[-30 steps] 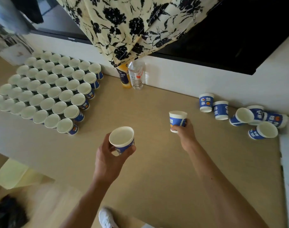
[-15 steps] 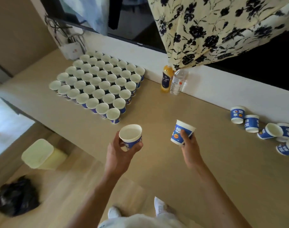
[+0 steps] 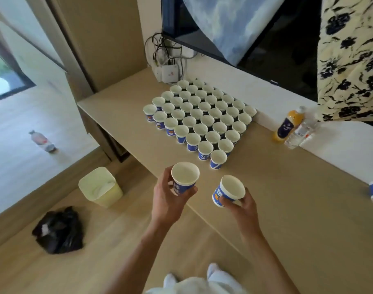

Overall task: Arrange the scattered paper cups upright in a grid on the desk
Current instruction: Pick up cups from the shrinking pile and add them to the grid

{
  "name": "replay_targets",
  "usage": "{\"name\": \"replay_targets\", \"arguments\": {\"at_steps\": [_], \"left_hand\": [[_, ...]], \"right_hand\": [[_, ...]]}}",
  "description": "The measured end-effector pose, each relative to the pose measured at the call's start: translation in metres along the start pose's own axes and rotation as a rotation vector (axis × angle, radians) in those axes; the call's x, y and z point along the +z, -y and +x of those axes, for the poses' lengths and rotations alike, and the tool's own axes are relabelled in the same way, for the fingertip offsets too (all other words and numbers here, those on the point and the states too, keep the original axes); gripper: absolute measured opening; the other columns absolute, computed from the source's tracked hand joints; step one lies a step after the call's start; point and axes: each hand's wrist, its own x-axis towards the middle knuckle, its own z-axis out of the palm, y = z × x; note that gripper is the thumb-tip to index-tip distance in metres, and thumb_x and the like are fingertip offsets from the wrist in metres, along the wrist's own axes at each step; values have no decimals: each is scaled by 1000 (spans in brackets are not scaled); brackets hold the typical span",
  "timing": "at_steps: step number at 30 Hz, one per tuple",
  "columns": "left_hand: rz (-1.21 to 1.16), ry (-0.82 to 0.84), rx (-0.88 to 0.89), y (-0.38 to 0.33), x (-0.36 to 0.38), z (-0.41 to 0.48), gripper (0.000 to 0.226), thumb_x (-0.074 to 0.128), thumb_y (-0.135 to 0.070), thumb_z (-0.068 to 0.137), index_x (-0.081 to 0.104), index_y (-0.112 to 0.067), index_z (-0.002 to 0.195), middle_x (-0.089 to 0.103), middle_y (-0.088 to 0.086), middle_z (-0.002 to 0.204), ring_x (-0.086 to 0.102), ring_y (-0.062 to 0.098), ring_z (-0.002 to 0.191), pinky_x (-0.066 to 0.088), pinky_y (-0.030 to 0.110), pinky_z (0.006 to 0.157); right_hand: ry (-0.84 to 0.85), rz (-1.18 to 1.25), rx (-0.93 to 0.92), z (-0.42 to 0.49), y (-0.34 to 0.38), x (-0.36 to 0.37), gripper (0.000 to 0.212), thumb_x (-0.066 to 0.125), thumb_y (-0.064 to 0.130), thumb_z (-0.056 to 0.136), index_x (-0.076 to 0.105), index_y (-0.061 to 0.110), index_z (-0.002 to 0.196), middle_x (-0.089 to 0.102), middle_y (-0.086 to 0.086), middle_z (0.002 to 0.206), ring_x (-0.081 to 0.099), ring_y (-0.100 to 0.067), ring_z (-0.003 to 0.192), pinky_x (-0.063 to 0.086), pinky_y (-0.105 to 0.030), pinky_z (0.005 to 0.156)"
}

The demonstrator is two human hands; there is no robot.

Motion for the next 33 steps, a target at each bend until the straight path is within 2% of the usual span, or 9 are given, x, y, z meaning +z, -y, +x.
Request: {"name": "replay_targets", "arguments": {"at_steps": [6,15,18,20,22,24,27,31,33], "left_hand": [[32,-78,-25,25,-48,39,57,90,-25,68,62,-32,116,68,-10,108,66,10,100,56,33,86],[105,-101,-117,65,-95,140,61,91,-26,69,57,-34,119,70,-21,105,67,1,97,53,19,79],[148,-109,-127,71,-112,177,61,91,-23,70,55,-37,117,66,-30,101,63,-8,93,49,11,72],[147,-105,-133,77,-121,205,61,91,-23,70,55,-39,116,68,-24,102,63,-4,92,54,19,74],[144,-90,-160,85,-125,230,63,91,-29,68,55,-42,118,69,-20,106,67,4,94,60,38,77],[151,-76,-167,96,-127,256,65,91,-34,66,55,-43,119,70,-18,110,68,11,100,59,45,83],[162,-35,-158,109,-127,293,67,92,-31,67,56,-38,122,68,-21,112,65,8,102,56,41,86],[216,65,-132,133,-130,344,63,92,-27,69,56,-34,120,66,-24,111,58,-3,101,52,30,82],[229,129,-146,144,-132,369,62,92,-28,69,56,-35,119,65,-25,109,58,-2,101,50,26,80]], "right_hand": [[44,30,37,18,-1,68,64,84,41,57,68,21,116,73,0,112,67,-21,108,56,-26,80],[77,101,125,108,-17,185,65,89,28,59,62,21,118,72,1,115,68,-18,108,57,-25,78],[78,115,150,138,-12,220,70,88,37,52,62,20,115,71,0,113,68,-19,107,56,-24,76],[90,107,146,156,-4,237,66,89,33,56,62,19,114,71,0,112,68,-18,105,55,-20,73],[103,93,146,172,2,248,54,90,16,66,63,17,114,71,-2,111,67,-18,105,53,-16,71],[93,115,153,188,8,257,51,87,6,71,63,18,114,71,-3,113,67,-17,105,52,-14,71],[31,145,148,202,17,268,58,84,19,64,63,26,118,72,5,114,68,-11,104,54,-16,74],[-93,165,149,211,26,290,61,83,22,61,62,27,118,73,8,108,69,-5,96,53,-16,71],[-168,161,146,213,28,302,63,85,27,58,63,27,117,73,9,105,69,-6,94,53,-17,70]]}}
